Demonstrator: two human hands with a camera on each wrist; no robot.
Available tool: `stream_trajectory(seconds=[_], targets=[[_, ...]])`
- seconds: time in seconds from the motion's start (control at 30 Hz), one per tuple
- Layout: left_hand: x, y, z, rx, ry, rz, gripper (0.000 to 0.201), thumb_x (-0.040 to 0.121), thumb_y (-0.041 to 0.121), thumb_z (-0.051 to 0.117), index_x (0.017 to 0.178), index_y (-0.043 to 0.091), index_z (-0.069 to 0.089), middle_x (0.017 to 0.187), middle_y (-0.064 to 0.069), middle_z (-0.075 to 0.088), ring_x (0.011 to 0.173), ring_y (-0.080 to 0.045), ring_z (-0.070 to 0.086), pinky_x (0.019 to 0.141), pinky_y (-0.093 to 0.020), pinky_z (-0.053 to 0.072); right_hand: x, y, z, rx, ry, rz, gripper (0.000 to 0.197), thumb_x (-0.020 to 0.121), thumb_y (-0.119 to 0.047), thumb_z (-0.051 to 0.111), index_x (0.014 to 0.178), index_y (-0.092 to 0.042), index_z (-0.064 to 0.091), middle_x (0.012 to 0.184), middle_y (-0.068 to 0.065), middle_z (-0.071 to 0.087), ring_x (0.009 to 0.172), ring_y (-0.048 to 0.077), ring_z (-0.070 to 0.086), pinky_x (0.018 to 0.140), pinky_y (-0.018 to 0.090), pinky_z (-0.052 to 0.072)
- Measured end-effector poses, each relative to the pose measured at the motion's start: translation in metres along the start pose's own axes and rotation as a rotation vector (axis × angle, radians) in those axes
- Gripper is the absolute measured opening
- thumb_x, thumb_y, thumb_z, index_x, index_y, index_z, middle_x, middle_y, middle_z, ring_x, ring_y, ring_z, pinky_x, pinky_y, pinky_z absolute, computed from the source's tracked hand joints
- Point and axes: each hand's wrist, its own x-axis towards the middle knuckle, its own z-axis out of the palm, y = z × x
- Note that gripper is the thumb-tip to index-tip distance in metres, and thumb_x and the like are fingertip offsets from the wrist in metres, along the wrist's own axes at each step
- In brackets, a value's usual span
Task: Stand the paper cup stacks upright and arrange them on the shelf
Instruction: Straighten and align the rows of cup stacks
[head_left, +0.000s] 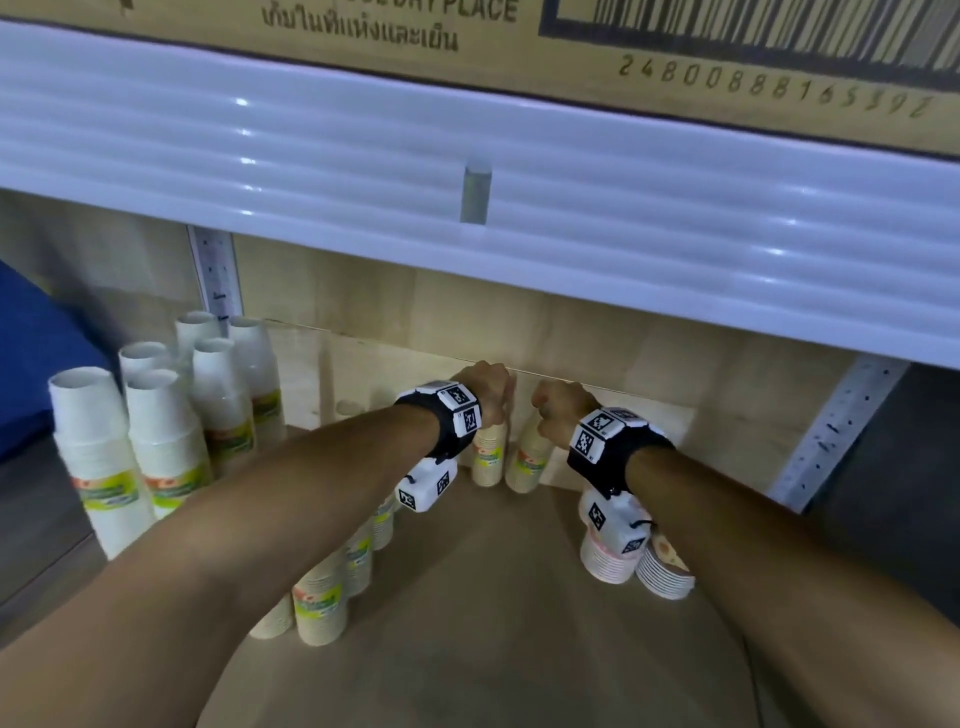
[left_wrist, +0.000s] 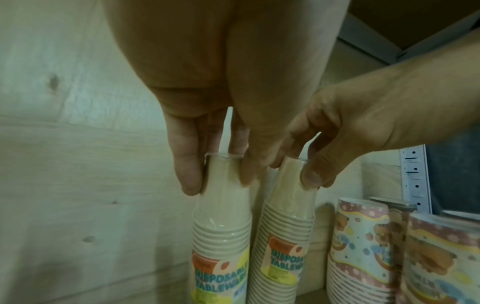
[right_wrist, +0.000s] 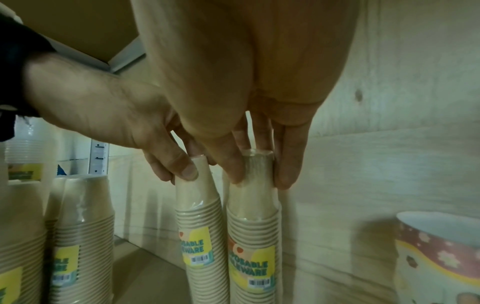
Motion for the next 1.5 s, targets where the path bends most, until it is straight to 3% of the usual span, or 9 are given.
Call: stream_trajectory(seconds=[0.2,0.37,0.57,0.8,1.03,1.1,1.17,1.33,1.5], targets=[[0.011,-0.008,0.003,0.031,-0.024,0.012,0.032,0.081,0.015,0.07,0.112,0.012,0.063,0.113,-0.011,0.063,0.096,-0.029,0.063,0.067,-0.03,0.046,0.018,-0.007,0.008,-0.021,-0.003,-0.03,0.03,0.081,-0.006,0.057,0.111,-0.009,0.062,0.113,0.01,0.062,0.104,0.03,0.061,0.08,0.03,0.049],[0.016,-0.009,0.006,0.094,-0.005,0.045,0.028,0.085,0.01,0.066,0.112,0.005,0.063,0.111,-0.015,0.066,0.098,-0.032,0.064,0.065,-0.03,0.044,0.025,-0.012,0.014,-0.003,-0.004,-0.034,0.029,0.081,-0.01,0.056,0.109,-0.016,0.06,0.11,0.007,0.064,0.102,0.028,0.062,0.071,0.024,0.039],[0.021,-0.014,0.01,0.063,0.023,0.042,0.025,0.085,0.009,0.064,0.109,0.004,0.063,0.109,-0.015,0.066,0.098,-0.033,0.064,0.074,-0.034,0.051,0.031,-0.016,0.022,0.054,0.02,-0.043,0.03,0.078,-0.013,0.055,0.107,-0.018,0.061,0.108,0.005,0.065,0.1,0.026,0.063,0.075,0.027,0.046],[0.023,-0.017,0.007,-0.035,0.013,-0.015,0.015,0.083,0.01,0.063,0.098,0.008,0.066,0.1,-0.013,0.067,0.088,-0.032,0.064,0.062,-0.028,0.044,0.033,-0.016,0.024,0.068,0.093,-0.014,0.02,0.084,-0.013,0.059,0.103,-0.012,0.063,0.11,0.008,0.064,0.102,0.029,0.061,0.075,0.026,0.043],[0.015,-0.027,-0.01,-0.109,0.041,-0.035,0.045,0.083,0.033,0.072,0.122,0.016,0.06,0.126,-0.006,0.056,0.11,-0.028,0.058,0.091,-0.034,0.05,0.022,-0.023,0.008,0.081,0.146,0.059,0.042,0.086,-0.025,0.062,0.126,-0.018,0.053,0.134,0.008,0.052,0.116,0.027,0.056,0.085,0.026,0.041],[0.007,-0.029,-0.02,-0.085,0.033,-0.026,0.049,0.078,0.04,0.077,0.12,0.019,0.06,0.127,-0.003,0.054,0.107,-0.024,0.057,0.083,-0.029,0.047,0.017,-0.029,-0.001,0.06,0.145,0.045,0.045,0.084,-0.02,0.065,0.126,-0.015,0.053,0.133,0.009,0.052,0.116,0.027,0.055,0.084,0.025,0.042],[-0.002,-0.032,-0.033,-0.084,0.016,-0.024,0.044,0.079,0.031,0.079,0.118,0.022,0.062,0.127,0.0,0.053,0.097,-0.019,0.055,0.075,-0.026,0.042,0.011,-0.038,-0.01,0.051,0.149,0.026,0.046,0.083,-0.017,0.066,0.127,-0.012,0.053,0.133,0.011,0.052,0.117,0.028,0.054,0.088,0.027,0.044],[-0.035,-0.041,-0.064,-0.029,-0.014,-0.057,0.037,0.083,0.021,0.075,0.118,0.02,0.063,0.119,0.002,0.047,0.1,-0.019,0.053,0.079,-0.026,0.043,-0.004,-0.068,-0.02,0.044,0.124,-0.037,0.045,0.085,-0.03,0.068,0.124,-0.013,0.054,0.127,0.01,0.053,0.111,0.028,0.056,0.087,0.032,0.048],[-0.075,-0.057,-0.09,-0.017,-0.026,-0.127,0.035,0.082,0.021,0.076,0.115,0.018,0.065,0.102,-0.002,0.058,0.085,-0.019,0.058,0.07,-0.026,0.048,-0.02,-0.108,-0.019,0.061,0.142,-0.087,0.038,0.084,-0.018,0.058,0.122,-0.018,0.055,0.124,0.01,0.054,0.106,0.029,0.058,0.082,0.03,0.048]])
